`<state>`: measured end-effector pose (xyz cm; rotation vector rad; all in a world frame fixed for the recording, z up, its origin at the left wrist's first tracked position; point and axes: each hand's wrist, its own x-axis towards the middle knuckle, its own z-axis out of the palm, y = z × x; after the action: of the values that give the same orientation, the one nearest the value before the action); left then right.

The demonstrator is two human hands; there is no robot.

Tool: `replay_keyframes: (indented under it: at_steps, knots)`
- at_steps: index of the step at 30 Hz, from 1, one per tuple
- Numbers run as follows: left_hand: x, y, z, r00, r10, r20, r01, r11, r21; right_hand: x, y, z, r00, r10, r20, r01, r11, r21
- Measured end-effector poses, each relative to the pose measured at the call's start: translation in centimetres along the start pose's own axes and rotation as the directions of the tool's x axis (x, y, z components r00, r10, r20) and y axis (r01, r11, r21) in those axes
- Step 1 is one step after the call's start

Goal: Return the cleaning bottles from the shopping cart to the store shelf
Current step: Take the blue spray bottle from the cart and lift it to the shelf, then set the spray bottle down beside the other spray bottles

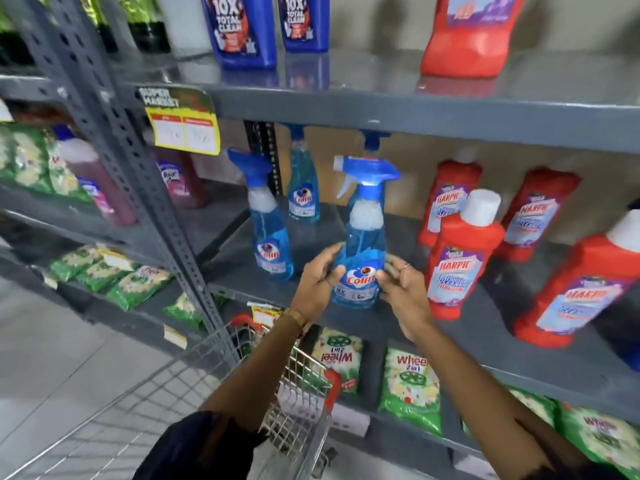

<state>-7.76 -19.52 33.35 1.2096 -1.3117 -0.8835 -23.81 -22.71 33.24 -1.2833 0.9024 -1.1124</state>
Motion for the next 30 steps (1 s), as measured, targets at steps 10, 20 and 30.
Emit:
replay_keyframes:
  at_steps: [10, 20, 30]
  knots:
    - [3.0, -3.3, 0.1, 0.999, 0.02, -0.04, -0.022, 0.999, -0.045, 3.6, 3.1, 0.2, 0.988, -0.121, -0.1, 0.094, 0.966, -0.239]
    - [3.7, -4.3, 0.0, 1.0, 0.014, -0.023, -0.014, 1.0, -0.008, 3.7, 3.4, 0.8, 0.973, -0.205, -0.111, 0.159, 0.932, -0.327]
    - [1.1, -4.9, 1.5, 0.986, -0.034, -0.166, 0.046, 0.997, 0.064, -1.9, 2.6, -0.7, 0.959, -0.169, -0.227, 0.106, 0.958, -0.266]
